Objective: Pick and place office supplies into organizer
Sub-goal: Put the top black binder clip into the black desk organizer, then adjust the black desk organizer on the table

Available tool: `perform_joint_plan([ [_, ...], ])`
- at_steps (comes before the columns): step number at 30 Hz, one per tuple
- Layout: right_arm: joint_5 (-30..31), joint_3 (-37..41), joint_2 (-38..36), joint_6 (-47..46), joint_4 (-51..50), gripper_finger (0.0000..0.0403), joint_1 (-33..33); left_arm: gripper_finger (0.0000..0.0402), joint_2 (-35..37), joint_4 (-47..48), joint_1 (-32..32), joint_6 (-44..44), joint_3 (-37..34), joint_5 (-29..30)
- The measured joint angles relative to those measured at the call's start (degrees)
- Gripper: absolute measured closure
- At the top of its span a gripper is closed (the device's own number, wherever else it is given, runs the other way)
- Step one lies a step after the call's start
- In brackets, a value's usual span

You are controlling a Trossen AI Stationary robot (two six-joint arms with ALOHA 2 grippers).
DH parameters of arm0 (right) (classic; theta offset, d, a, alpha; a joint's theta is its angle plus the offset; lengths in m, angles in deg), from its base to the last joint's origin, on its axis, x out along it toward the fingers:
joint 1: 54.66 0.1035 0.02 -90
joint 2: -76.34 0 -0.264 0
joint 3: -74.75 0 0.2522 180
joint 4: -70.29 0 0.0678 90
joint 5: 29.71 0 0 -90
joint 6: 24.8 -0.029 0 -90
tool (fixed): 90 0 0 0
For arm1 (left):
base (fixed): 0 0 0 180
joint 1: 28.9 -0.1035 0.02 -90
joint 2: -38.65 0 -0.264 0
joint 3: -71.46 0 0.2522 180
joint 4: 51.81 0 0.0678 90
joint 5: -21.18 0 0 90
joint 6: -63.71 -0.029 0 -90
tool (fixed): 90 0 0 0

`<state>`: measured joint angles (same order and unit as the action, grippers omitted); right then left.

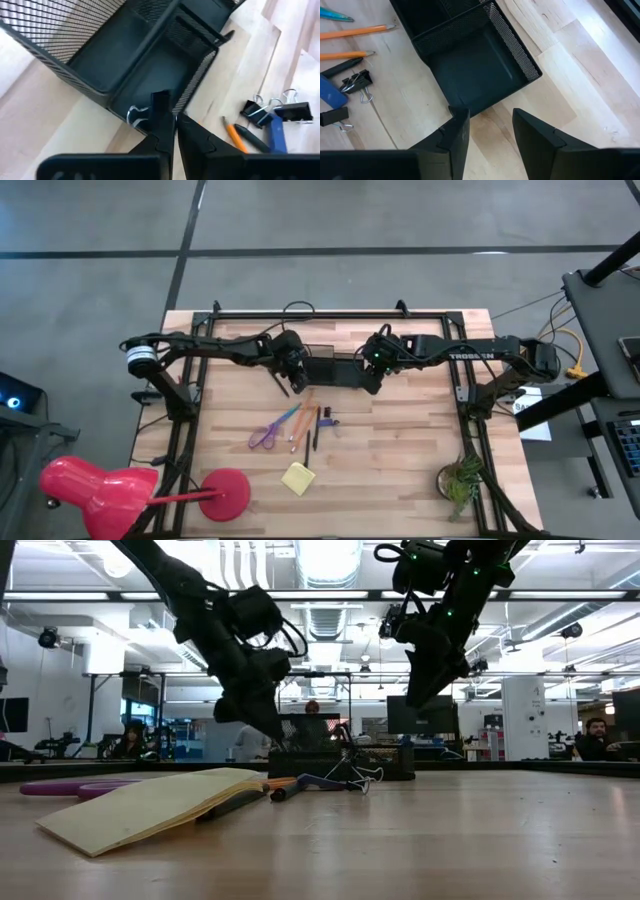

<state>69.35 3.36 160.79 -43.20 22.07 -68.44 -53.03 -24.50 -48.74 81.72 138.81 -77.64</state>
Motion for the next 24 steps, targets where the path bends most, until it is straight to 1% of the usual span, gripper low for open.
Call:
perform_joint_plan([
  [7, 0.0, 0.0, 0.0, 0.2, 0.0, 0.0263, 0.0, 0.0340, 2.8, -0.5, 0.6, 1.0, 1.5, 0.4],
  [10, -0.1, 0.0, 0.0, 0.5, 0.0, 0.0266, 0.0, 0.0322, 5.2, -0.4, 0.5, -1.8, 1.9, 0.4],
  [12, -0.2, 0.0, 0.0, 1.2, 0.0, 0.0266, 0.3, 0.0317, 7.5, -0.7, 0.6, -2.2, 1.9, 1.5],
  [14, -0.4, 0.0, 0.0, 2.0, 0.1, 0.0264, 0.7, 0.0316, 10.4, -0.5, 0.5, -2.3, 1.4, 4.4],
  [19, -0.5, 0.0, 0.0, 2.1, 0.4, 0.0262, 0.8, 0.0315, 15.8, 0.0, -0.8, -2.2, 0.8, 15.0],
  [22, -0.2, 0.0, 0.1, 2.1, 1.1, 0.0264, 0.8, 0.0315, 16.0, -0.4, -4.3, -2.2, 0.9, 15.0],
  [24, -0.1, 0.0, 0.1, 2.2, 2.0, 0.0267, 0.8, 0.0316, 14.2, -2.4, -7.3, -2.1, 1.0, 11.7],
])
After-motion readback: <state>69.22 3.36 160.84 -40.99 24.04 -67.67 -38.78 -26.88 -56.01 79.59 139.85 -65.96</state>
